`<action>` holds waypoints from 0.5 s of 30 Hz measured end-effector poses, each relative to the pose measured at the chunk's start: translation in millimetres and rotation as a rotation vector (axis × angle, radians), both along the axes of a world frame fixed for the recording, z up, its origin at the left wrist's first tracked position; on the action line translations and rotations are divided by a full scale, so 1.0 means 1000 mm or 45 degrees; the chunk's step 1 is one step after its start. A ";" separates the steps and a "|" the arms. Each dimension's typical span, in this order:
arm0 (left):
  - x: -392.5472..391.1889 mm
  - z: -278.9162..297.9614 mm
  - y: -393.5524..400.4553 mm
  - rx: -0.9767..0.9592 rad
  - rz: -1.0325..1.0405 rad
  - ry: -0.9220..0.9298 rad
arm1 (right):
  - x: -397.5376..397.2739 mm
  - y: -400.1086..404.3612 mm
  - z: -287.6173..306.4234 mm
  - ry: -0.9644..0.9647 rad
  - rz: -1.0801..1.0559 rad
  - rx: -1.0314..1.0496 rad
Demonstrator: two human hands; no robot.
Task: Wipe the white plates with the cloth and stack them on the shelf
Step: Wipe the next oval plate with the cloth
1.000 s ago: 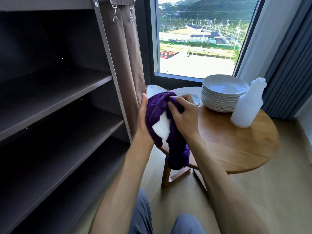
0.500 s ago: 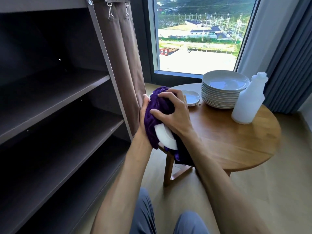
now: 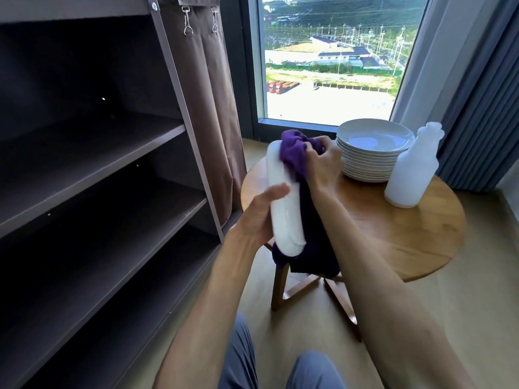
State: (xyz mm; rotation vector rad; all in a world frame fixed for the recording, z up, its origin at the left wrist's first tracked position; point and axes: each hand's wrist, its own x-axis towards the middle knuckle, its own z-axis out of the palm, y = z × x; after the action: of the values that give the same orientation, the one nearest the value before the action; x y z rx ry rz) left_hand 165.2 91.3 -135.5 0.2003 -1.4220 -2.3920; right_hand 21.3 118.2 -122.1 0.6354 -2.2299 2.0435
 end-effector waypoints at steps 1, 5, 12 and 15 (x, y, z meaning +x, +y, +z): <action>-0.001 -0.003 0.002 -0.034 0.017 0.009 | -0.001 0.002 -0.005 -0.014 -0.013 0.004; -0.009 -0.003 0.008 0.116 0.221 0.006 | -0.004 0.010 -0.014 0.082 0.116 -0.039; -0.015 0.014 -0.021 0.205 0.523 0.129 | -0.004 0.027 -0.029 -0.027 0.365 -0.134; -0.015 0.009 -0.031 0.134 0.675 0.151 | 0.001 0.029 -0.029 0.003 0.356 -0.176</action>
State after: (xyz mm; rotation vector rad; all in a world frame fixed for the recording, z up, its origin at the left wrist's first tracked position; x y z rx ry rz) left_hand 149.8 60.2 -126.4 0.3992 -1.0305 -2.0007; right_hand 21.8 147.5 -150.7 0.9827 -2.0743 2.2942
